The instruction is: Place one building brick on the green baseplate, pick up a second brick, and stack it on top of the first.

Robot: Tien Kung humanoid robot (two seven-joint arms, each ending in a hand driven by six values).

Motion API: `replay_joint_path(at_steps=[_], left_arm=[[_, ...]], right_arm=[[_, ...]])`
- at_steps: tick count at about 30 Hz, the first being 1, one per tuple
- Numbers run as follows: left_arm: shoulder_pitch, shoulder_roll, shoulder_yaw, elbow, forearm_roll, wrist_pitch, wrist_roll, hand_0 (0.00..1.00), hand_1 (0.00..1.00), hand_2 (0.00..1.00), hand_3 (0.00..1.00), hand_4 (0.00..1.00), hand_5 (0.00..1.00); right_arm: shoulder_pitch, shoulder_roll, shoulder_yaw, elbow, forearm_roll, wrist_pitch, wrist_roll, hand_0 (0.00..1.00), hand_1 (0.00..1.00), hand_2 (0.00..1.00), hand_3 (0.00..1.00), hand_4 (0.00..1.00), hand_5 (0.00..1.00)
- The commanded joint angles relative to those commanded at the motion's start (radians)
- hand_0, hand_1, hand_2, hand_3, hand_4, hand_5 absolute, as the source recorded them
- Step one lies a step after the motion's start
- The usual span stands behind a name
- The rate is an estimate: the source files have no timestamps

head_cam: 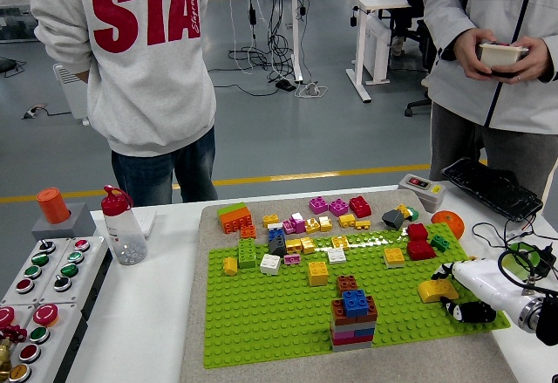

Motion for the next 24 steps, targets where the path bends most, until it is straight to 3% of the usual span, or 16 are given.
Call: replay_joint_path(at_steps=[14,22,23,24], left_arm=[[-0.003,0.000,0.000,0.000,-0.006,0.001,-0.002,0.665,0.684,0.698,0.577,0.298,0.998],[-0.004,0.000,0.000,0.000,-0.007,0.001,-0.003,0.664,0.684,0.698,0.577,0.296,0.998],[-0.005,0.000,0.000,0.000,-0.007,0.001,-0.003,0.664,0.684,0.698,0.577,0.296,0.998],[-0.005,0.000,0.000,0.000,-0.007,0.001,-0.003,0.664,0.684,0.698,0.577,0.296,0.998]], right_arm=[[-0.016,-0.028,0.063,0.070,-0.036,-0.021,0.009,0.689,0.701,0.732,0.653,0.495,0.229],[-0.024,-0.037,0.064,0.089,-0.027,-0.002,-0.002,0.697,0.702,0.737,0.670,0.495,0.223],[-0.025,-0.038,0.065,0.093,-0.026,0.000,-0.004,0.787,0.775,0.824,0.838,0.565,0.232],[-0.026,-0.038,0.068,0.097,-0.025,0.003,-0.008,0.787,0.775,0.824,0.838,0.565,0.232]])
